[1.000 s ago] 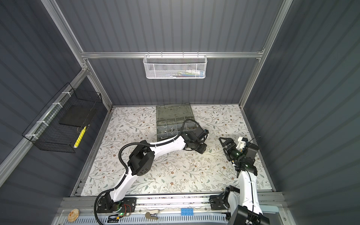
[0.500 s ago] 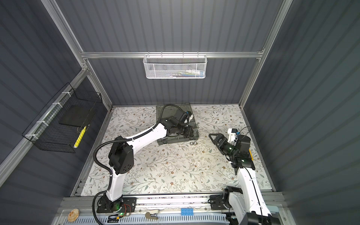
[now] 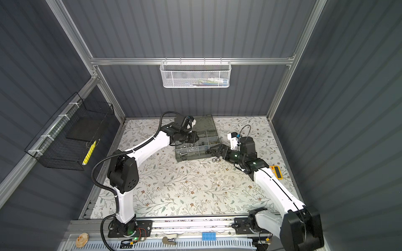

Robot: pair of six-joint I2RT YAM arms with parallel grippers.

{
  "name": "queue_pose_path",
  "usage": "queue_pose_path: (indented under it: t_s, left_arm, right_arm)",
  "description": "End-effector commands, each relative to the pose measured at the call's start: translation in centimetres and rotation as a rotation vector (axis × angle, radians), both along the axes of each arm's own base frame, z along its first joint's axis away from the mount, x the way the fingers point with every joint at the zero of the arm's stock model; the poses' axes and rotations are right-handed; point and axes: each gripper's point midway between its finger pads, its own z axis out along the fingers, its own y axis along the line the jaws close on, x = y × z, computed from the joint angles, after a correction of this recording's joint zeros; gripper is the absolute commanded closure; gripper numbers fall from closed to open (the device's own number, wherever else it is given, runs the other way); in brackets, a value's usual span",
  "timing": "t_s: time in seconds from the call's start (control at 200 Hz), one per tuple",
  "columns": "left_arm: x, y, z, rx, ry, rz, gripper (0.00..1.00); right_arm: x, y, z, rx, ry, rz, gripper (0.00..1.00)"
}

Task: Sort the screws and nuts into containers
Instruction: 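Open the left gripper over a compartment while right moves toward the box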

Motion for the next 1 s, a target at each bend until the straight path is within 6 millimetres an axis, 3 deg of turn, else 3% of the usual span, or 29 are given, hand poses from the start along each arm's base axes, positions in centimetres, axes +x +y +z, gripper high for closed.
queue_pose_path:
  t_s: [0.0, 0.19, 0.38, 0.836, 0.996]
  left_arm:
    - [0.8, 2.4, 0.6, -0.021, 0.002, 0.031, 0.81]
    - [3.1, 6.3, -1.6, -0.036, 0.043, 0.123, 0.82]
    - [3.6, 7.7, -4.1, -0.023, 0.096, 0.152, 0.82]
    - [1.2, 9.3, -9.3, 0.019, 0.233, 0.201, 0.81]
    - [0.8, 9.3, -10.0, 0.018, 0.254, 0.2, 0.76]
  right_arm:
    - [1.2, 1.8, 0.5, -0.039, -0.043, 0.032, 0.01]
    - [1.9, 5.3, 0.1, -0.057, -0.032, 0.112, 0.01]
    - [2.1, 7.4, -1.2, -0.057, -0.004, 0.152, 0.01]
    - [1.7, 7.8, -3.2, -0.064, 0.041, 0.157, 0.01]
    - [1.7, 7.7, -3.4, -0.06, 0.048, 0.15, 0.01]
